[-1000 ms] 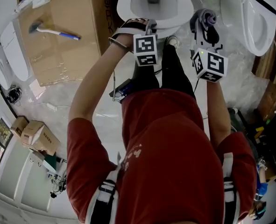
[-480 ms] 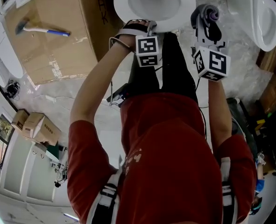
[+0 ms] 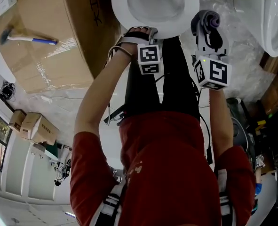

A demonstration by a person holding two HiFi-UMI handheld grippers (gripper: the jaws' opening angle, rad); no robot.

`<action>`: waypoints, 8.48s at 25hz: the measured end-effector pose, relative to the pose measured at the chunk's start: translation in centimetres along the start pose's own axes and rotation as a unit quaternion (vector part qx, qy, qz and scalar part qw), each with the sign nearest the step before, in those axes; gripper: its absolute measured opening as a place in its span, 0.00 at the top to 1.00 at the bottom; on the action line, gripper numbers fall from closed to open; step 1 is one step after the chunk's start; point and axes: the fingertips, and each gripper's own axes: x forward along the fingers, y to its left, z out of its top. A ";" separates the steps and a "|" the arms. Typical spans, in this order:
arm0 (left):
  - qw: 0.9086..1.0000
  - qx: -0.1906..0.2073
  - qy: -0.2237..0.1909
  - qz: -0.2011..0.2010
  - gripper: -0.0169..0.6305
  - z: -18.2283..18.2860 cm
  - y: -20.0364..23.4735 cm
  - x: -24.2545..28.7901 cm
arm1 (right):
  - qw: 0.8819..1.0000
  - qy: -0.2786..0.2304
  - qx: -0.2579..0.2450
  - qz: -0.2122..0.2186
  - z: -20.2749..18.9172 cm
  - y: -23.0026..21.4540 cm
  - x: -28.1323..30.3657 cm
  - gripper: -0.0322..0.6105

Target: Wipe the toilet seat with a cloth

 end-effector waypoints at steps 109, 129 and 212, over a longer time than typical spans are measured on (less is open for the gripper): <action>0.614 -0.480 -0.328 0.534 0.95 -18.9 11.7 -18.7 | 0.732 0.030 -0.619 0.282 -12.7 28.1 26.2 0.80; 0.611 -0.506 -0.336 0.507 0.95 -17.8 8.4 -16.3 | 0.676 0.050 -0.647 0.351 -24.7 25.6 10.7 0.80; 0.671 -0.425 -0.411 0.449 0.95 1.0 19.3 -37.5 | 0.985 -0.042 -0.167 0.030 16.1 2.4 3.9 0.80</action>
